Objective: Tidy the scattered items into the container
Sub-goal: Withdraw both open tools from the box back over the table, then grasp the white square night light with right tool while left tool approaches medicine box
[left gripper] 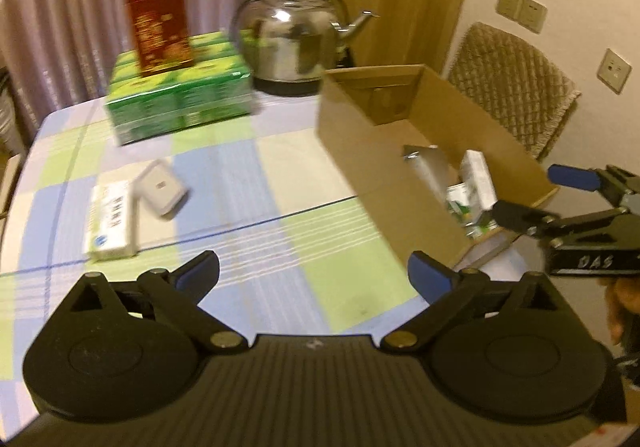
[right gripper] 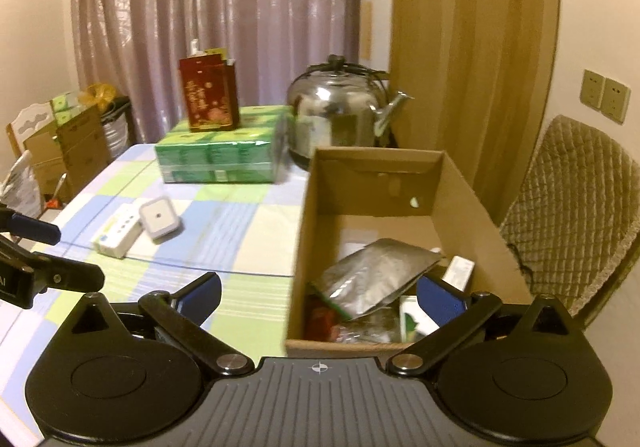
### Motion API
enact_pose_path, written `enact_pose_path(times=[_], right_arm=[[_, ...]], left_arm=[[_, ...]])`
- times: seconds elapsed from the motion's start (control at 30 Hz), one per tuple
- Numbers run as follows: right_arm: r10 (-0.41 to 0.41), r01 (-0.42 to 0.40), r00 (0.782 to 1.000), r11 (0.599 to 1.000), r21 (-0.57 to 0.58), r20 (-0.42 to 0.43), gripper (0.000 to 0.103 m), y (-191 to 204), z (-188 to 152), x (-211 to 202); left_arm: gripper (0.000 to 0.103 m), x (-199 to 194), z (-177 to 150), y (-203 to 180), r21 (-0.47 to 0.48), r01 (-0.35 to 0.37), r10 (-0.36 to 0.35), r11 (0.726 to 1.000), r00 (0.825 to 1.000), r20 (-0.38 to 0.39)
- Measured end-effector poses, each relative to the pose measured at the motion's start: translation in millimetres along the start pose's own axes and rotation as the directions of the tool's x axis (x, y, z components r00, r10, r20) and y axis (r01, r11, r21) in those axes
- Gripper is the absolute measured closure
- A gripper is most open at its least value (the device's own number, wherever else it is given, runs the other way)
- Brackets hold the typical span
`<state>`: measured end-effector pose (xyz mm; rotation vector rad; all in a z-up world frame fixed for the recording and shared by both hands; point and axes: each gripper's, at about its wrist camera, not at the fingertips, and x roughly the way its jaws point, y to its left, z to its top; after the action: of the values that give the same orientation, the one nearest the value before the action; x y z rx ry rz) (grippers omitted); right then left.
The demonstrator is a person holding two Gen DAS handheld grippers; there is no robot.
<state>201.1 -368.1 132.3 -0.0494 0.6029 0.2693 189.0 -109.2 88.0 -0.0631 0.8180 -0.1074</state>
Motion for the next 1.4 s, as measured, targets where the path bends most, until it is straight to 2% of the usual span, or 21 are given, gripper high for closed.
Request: enact_pose_path(times=[0.33,0.63,1.0,1.4], right_arm=[[0.078,-0.079,0.997,0.995,-0.062,-0.018,0.002,51,1,3],[0.127,-0.131,0.991,0.985,-0.109,-0.044,0.002,88,-1,12],[0.143,-0.152,0.987,0.978,-0.141,-0.074,0.002,107,-2,29],[0.180,-0.194,0.979,0.966,-0.173,-0.095,0.002,123,2,63]], left_arm=[[0.003,-33,-47,66,-0.075,-0.117,0.116,0.990,0.993,-0.012],[0.003,-52,-73,102,-0.126,-0.168,0.167,0.978,0.986,-0.021],[0.003,-48,-82,124,-0.147,-0.182,0.178,0.972,0.983,-0.034],[0.003,-22,-74,147,-0.133,-0.212,0.209,0.968,0.977,-0.037]])
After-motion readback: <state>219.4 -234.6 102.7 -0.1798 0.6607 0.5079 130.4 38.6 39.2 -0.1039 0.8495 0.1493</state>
